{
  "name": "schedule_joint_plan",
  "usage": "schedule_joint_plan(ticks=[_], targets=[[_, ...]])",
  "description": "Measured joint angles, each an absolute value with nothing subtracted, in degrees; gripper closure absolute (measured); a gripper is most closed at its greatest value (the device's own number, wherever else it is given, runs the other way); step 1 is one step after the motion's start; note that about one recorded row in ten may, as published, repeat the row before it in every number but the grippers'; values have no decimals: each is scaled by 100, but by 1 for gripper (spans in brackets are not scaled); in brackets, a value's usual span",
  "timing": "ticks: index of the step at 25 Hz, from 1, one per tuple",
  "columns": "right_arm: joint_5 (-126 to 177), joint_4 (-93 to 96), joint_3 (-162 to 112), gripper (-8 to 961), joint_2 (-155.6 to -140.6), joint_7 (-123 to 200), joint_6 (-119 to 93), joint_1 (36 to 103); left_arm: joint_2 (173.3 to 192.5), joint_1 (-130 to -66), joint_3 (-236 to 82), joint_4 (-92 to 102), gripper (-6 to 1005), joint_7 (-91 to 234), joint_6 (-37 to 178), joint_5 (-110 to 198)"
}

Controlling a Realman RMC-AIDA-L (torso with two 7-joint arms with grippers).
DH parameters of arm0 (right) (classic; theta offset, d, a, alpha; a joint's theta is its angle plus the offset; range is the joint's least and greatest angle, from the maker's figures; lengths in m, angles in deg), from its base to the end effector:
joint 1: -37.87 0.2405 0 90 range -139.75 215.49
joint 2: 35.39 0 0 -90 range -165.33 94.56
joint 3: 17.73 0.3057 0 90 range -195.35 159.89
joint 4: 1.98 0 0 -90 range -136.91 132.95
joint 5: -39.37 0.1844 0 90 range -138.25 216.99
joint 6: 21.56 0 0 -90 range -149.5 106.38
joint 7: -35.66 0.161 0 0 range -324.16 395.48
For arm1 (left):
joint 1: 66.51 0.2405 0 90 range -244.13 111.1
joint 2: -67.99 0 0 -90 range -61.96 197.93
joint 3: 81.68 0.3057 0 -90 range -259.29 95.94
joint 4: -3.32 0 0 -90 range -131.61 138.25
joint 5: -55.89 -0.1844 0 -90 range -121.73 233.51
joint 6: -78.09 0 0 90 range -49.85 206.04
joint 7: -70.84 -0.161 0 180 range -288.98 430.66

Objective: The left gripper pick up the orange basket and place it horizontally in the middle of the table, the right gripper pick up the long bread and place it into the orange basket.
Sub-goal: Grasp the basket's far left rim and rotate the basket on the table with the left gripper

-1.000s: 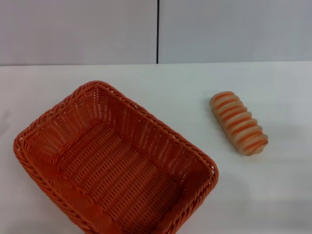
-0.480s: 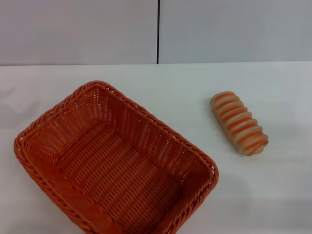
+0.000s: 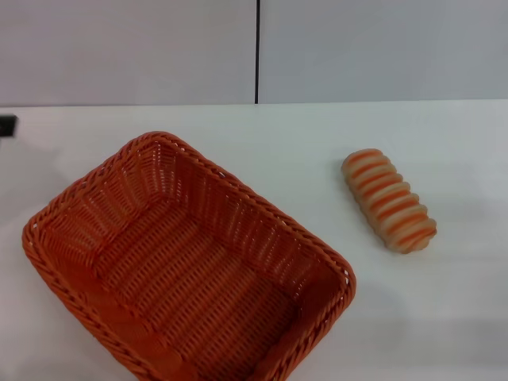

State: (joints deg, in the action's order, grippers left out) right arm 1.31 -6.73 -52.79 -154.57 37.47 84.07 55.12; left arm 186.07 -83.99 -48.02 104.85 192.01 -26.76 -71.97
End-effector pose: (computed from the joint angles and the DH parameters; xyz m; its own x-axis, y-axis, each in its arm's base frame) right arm 0.3549 0.2583 0.0487 0.7394 0.4607 -0.4910 -0.5974 0.1127 -0.7940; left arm -0.2837 0.2891 0.1230 0.8113 0.5100 0.2858 0.5713 -0.5878 -0.5728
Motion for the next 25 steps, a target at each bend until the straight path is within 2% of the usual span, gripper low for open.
schedule_joint_plan(ticks=[5,20,25], targets=[[131,-689,-5279,395,-15465,3748,8358,5562,18646,-8604,-3797,10570,170,19367,-2539,-8007],[114,-748,-5280,394,-15481,3759,8399,5538,18666,-8684,-2400,10436,306,19935,-2168,-8904],[84,-790,-5303,394,-15482,3763,8306,5576,18670,-8718,-2129,10268,298,20129,-2006,-9102]])
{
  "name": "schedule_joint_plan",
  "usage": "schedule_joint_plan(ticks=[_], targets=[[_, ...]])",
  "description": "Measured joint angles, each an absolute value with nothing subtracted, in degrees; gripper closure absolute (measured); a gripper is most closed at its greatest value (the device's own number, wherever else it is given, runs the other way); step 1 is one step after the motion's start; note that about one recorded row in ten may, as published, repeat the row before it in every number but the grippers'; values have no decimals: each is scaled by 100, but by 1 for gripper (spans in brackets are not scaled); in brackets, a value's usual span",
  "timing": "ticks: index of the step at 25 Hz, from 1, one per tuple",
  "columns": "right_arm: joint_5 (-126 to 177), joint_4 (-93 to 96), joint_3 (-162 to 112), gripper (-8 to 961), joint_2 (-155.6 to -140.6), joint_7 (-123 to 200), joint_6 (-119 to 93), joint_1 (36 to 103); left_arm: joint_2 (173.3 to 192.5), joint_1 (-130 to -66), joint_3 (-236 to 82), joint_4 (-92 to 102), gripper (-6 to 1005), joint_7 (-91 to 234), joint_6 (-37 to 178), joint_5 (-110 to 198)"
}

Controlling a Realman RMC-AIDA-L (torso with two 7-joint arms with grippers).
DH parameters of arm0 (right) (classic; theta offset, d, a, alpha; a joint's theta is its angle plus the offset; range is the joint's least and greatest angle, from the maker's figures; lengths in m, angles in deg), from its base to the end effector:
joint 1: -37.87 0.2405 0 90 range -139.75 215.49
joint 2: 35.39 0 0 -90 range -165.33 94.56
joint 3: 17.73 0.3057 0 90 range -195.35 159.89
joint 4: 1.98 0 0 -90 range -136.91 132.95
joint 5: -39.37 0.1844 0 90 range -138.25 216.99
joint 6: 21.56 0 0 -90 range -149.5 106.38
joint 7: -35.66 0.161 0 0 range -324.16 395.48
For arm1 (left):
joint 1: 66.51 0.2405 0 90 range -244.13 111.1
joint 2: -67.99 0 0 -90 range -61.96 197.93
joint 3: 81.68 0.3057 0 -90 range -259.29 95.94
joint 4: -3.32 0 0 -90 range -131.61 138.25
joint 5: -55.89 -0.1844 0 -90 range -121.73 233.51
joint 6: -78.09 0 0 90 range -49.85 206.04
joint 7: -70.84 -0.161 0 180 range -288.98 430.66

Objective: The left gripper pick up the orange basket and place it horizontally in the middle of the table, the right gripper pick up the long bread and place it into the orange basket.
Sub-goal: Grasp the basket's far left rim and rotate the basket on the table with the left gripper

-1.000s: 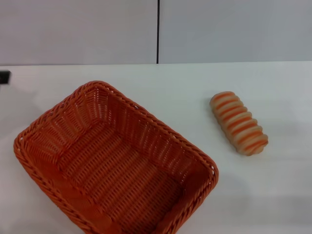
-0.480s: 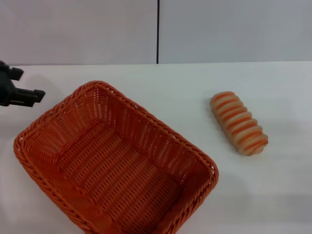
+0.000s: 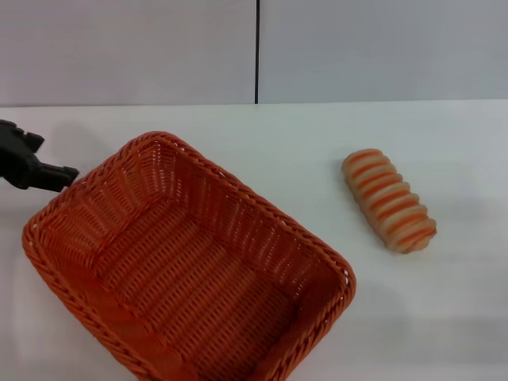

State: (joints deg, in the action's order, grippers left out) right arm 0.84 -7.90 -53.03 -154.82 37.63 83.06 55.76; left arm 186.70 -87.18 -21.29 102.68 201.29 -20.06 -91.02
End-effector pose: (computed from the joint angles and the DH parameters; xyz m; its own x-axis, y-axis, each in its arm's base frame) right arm 0.3535 0.2619 0.0406 0.7318 0.4397 -0.5207 -0.6127 0.0900 -0.7851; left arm -0.2729 0.3172 0.0551 0.7975 0.6000 -0.0631 0.4642 -0.6770 -0.5711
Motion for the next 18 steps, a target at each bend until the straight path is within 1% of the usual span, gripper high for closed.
schedule_joint_plan(ticks=[5,8,18], targets=[[83,-797,-5320,394,-15480,3765,8213,5607,18676,-8723,-1865,10196,287,20246,-1878,-9079],[83,-796,-5314,394,-15477,3767,8113,5633,18680,-8781,-1762,10080,166,20309,-1880,-9095],[84,-762,-5302,394,-15461,3768,7994,5666,18682,-8751,-1424,9832,170,20313,-1584,-9225]])
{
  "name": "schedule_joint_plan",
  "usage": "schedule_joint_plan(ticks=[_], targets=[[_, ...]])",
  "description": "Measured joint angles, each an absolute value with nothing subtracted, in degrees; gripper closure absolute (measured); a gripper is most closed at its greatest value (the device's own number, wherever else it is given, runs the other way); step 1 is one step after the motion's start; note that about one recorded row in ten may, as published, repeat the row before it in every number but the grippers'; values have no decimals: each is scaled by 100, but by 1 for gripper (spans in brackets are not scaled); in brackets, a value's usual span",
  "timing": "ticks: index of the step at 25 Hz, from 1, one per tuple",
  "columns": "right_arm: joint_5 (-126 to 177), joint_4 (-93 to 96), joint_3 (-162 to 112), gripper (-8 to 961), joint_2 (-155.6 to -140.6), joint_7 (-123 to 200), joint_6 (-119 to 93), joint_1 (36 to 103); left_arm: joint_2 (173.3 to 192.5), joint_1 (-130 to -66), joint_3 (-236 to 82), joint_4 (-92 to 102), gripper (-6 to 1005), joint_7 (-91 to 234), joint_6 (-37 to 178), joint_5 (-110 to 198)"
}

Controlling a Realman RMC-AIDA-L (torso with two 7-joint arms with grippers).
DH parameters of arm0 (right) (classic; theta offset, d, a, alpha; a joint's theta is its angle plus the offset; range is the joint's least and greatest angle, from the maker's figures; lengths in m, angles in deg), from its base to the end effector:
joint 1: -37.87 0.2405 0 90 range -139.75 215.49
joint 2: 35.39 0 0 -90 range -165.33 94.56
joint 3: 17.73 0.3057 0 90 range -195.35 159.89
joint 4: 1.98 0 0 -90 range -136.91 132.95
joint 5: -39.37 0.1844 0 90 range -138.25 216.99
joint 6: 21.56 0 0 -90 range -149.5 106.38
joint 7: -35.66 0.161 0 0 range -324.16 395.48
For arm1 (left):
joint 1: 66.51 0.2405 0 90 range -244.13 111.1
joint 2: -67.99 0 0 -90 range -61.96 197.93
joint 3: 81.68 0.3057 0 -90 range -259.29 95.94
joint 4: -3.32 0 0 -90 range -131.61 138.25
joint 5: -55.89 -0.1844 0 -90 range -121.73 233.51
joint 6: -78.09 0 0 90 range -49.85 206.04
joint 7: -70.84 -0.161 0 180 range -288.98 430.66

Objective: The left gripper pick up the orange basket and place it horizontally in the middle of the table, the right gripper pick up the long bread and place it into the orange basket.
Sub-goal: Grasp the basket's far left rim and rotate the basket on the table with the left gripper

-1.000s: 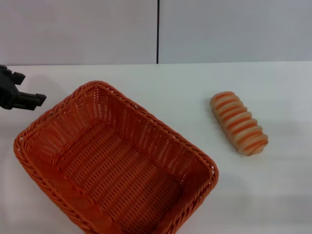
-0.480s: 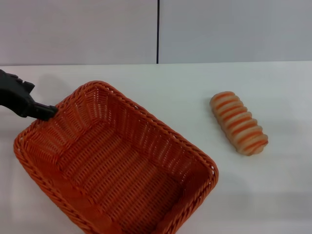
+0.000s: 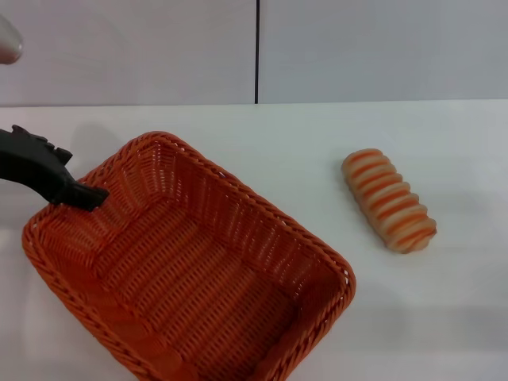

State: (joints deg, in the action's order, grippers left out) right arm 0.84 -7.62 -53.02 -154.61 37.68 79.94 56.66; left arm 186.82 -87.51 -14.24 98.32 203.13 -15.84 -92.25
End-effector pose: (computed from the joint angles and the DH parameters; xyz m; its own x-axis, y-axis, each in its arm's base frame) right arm 0.3564 0.2718 0.0386 0.7428 0.4061 -0.5323 -0.6102 0.0834 -0.7879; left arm -0.2727 0.3221 0.0283 0.7961 0.5938 -0.1166 0.4514 -0.7110 -0.5392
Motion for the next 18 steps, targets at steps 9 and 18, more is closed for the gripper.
schedule_joint_plan(ticks=[9,18], targets=[[86,-743,-5329,394,-15456,3767,7948,5668,18680,-8690,-1061,9508,174,20265,-1143,-9319],[88,-766,-5341,393,-15463,3762,7956,5638,18673,-8692,-852,9394,178,20287,-1113,-9580]])
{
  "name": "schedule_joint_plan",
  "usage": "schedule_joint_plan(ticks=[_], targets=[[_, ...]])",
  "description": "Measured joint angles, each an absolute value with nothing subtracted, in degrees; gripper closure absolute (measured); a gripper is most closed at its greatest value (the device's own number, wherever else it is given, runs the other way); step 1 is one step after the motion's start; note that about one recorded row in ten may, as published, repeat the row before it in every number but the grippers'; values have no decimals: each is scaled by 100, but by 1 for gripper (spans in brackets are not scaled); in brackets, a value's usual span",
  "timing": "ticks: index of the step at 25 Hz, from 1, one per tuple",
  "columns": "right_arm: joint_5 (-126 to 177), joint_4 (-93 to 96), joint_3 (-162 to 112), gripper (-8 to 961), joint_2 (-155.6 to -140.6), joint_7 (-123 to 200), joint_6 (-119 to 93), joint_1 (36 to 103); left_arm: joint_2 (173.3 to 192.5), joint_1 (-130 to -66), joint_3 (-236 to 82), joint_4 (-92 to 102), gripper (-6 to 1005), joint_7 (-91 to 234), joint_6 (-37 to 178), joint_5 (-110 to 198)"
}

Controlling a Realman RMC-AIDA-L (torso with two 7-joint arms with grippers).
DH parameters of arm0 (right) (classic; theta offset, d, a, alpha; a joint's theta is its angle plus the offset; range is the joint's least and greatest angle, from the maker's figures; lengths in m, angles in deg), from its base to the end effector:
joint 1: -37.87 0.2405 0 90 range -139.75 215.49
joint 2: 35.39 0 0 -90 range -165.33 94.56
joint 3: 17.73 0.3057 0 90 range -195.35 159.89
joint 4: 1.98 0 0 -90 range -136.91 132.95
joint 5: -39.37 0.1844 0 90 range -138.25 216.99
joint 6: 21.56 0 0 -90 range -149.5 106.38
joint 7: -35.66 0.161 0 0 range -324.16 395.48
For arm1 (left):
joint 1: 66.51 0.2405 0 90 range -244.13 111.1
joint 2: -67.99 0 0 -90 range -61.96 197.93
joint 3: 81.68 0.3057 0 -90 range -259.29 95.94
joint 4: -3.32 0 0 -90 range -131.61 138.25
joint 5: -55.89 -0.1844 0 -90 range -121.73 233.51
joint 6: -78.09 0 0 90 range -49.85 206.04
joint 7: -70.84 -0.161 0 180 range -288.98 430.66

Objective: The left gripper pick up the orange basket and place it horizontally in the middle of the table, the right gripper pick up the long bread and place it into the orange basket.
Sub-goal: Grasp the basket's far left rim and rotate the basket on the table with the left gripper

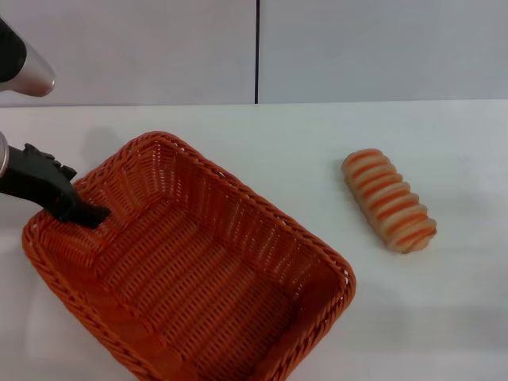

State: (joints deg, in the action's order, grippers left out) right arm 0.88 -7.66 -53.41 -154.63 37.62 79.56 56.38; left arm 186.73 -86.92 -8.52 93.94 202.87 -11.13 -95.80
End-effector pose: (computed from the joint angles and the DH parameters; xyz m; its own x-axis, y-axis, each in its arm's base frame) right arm 0.3580 0.2704 0.0371 0.7467 0.3953 -0.5350 -0.6085 0.0810 -0.7894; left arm -0.2871 0.3226 0.0100 0.7831 0.5891 -0.1994 0.4117 -0.7314 -0.5437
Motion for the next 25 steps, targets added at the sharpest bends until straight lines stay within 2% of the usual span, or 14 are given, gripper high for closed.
schedule_joint_plan(ticks=[8,13,18,25], targets=[[87,-835,-5365,393,-15483,3764,8013,5628,18672,-8698,-851,9160,181,20278,-1116,-9586],[84,-900,-5369,393,-15482,3766,8030,5636,18672,-8724,-778,9048,389,20275,-1085,-9760],[79,-903,-5367,393,-15482,3768,8154,5662,18681,-8799,-735,9029,448,20480,-1087,-9868],[78,-901,-5367,395,-15483,3769,8196,5688,18682,-8857,-713,9180,684,20928,-1131,-9833]])
